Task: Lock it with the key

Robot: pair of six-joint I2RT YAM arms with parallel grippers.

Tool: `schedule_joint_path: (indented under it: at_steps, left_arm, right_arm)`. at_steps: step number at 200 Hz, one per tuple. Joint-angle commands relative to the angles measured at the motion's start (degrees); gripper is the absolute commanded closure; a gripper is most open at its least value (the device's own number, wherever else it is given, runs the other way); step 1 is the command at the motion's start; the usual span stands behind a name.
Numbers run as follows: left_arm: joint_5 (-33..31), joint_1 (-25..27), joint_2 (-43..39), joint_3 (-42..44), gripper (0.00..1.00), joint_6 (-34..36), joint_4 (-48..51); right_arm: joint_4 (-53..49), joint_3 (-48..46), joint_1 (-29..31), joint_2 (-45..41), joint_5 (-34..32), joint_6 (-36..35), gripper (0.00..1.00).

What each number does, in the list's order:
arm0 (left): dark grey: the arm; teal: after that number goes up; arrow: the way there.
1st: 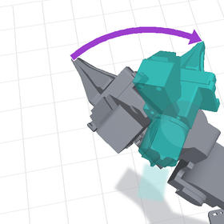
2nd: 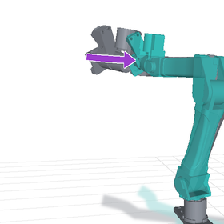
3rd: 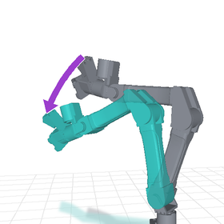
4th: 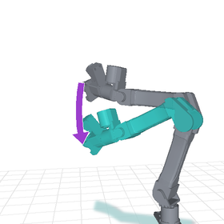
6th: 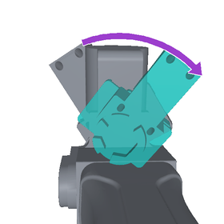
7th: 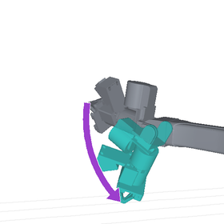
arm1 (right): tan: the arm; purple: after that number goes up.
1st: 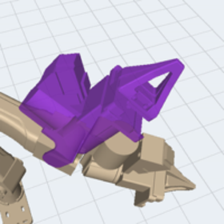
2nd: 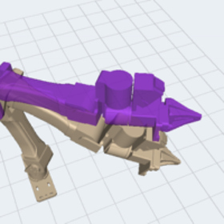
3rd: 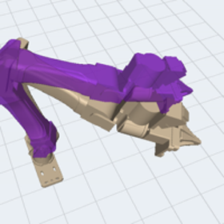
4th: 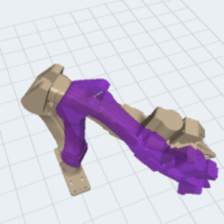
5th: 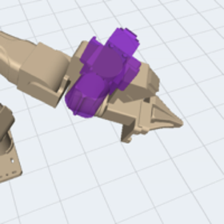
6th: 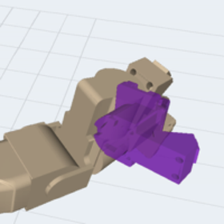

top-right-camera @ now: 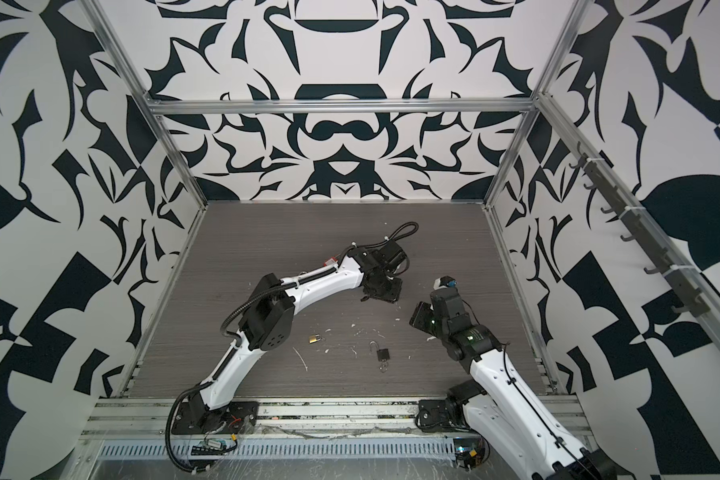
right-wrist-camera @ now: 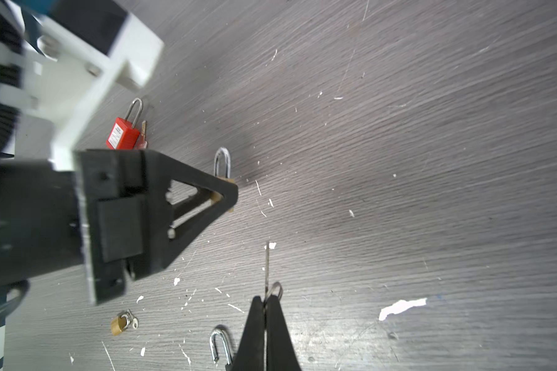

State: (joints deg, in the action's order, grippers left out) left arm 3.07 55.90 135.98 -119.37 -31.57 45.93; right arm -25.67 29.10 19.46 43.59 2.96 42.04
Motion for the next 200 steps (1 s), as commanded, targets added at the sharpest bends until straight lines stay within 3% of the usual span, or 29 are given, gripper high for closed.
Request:
schedule_joint_path:
  at_steps: [1,103,145,200]
  left_arm:
    - [0.96,-0.09,1.01,-1.88,1.00,1.14,5.22]
    - [2.72,-0.17,2.16,-0.28,1.00,5.25,6.63]
    - [2.20,-0.35,1.40,0.89,0.70,5.30,5.41]
    - [2.36,-1.06,1.47,1.25,0.65,4.77,4.61]
  right_arm:
    - [1.60,0.64,-0.48,0.33,-1.72,-0.20,1.00]
    - [3.26,0.96,-1.51,3.69,0.08,-0.02,1.00]
    - [3.48,0.72,-1.74,3.86,0.26,0.21,1.00]
    - [4.62,0.51,-1.93,4.66,1.21,1.03,1.00]
